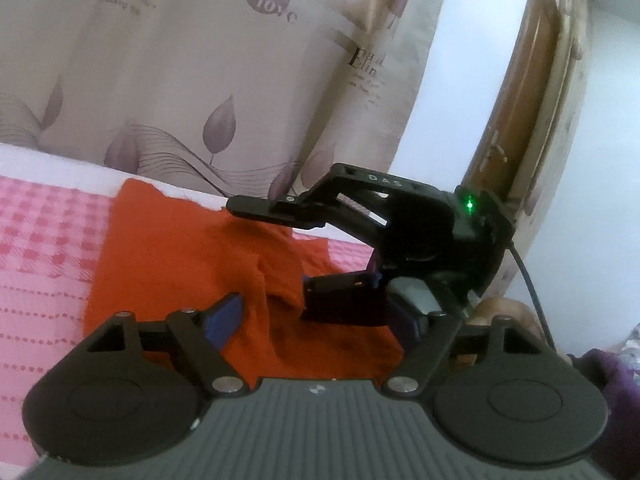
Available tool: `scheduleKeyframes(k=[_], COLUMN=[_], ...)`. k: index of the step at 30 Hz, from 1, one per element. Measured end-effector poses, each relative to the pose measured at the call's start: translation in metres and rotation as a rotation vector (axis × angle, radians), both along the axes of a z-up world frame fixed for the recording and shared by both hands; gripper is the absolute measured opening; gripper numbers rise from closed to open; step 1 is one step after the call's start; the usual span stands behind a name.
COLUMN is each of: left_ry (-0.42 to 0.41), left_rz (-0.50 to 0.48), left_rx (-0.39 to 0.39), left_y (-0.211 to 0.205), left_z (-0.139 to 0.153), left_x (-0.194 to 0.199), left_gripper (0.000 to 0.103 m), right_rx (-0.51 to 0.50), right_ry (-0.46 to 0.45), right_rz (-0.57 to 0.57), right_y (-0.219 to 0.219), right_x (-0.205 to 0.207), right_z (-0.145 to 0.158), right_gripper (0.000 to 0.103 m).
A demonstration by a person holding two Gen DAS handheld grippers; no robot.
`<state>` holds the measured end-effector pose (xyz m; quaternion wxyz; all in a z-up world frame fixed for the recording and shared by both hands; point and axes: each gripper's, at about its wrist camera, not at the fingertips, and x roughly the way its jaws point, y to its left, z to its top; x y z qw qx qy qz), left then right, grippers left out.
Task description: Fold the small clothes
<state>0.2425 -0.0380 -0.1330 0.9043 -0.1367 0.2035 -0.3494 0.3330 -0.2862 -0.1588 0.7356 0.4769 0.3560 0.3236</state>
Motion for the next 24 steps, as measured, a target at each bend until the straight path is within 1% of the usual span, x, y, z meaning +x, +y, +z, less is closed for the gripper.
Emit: scheduleKeyframes(k=[2, 3, 4, 5, 7, 9, 10, 11, 13, 14, 15, 16, 18, 20, 22, 24], left_ry=[-0.01, -0.018, -0.023, -0.027, -0.012, 0.005, 0.007, 0.008, -0.002, -0.009, -0.013, -0.014, -0.01, -0.004, -0.005, -0.008], left_rz=[-0.015, -0.014, -0.008, 0.012, 0.038, 0.041, 0.051, 0.038, 0.024, 0.02, 0.012, 0.009, 0.011, 0.007, -0.002, -0.014], left_rx=[0.005, 0.009, 0.008, -0.003, -0.047, -0.049, -0.037, -0.042, -0.036, -0.03, -0.025, -0.022, -0.025, -0.03, -0.026, -0.019], left_y=[0.0, -0.001, 0.0, 0.003, 0.011, 0.011, 0.01, 0.01, 0.009, 0.007, 0.006, 0.006, 0.007, 0.008, 0.007, 0.006], left_z=[0.001, 0.001, 0.002, 0.002, 0.0, 0.0, -0.001, 0.0, 0.0, 0.001, 0.001, 0.002, 0.001, 0.001, 0.002, 0.002], left_x=[-0.001, -0.002, -0.003, -0.004, -0.001, 0.001, 0.001, 0.002, 0.001, 0.0, -0.001, -0.001, 0.001, 0.001, 0.0, -0.001], left_gripper=[0.077, 0.079, 0.08, 0.08, 0.08, 0.08, 0.081, 0.082, 0.085, 0.085, 0.087, 0.087, 0.089, 0.089, 0.089, 0.091], right_rx=[-0.063, -0.087, -0.097, -0.083, 0.026, 0.134, 0.15, 0.137, 0.08, 0.077, 0.094, 0.093, 0.054, 0.076, 0.068, 0.022], right_ry=[-0.03, -0.043, -0.052, -0.058, -0.072, -0.099, -0.098, -0.068, 0.004, 0.03, 0.036, 0.032, -0.003, -0.037, -0.066, -0.068], right_rz=[0.009, 0.008, 0.008, 0.007, 0.018, 0.037, 0.053, 0.05, 0.033, 0.037, 0.046, 0.04, 0.01, -0.024, -0.055, -0.046], right_y=[0.007, 0.011, 0.014, 0.016, 0.019, 0.018, 0.018, 0.018, 0.014, 0.011, 0.007, 0.004, -0.005, -0.018, -0.03, -0.037], right_x=[0.0, 0.0, 0.002, 0.004, 0.012, 0.015, 0.018, 0.021, 0.025, 0.026, 0.025, 0.023, 0.016, 0.008, 0.0, 0.0], right_z=[0.009, 0.013, 0.018, 0.021, 0.024, 0.021, 0.016, 0.009, -0.011, -0.02, -0.023, -0.021, -0.008, 0.002, 0.012, 0.017], right_gripper=[0.048, 0.045, 0.031, 0.023, 0.023, 0.023, 0.023, 0.022, 0.023, 0.021, 0.021, 0.023, 0.038, 0.081, 0.093, 0.094])
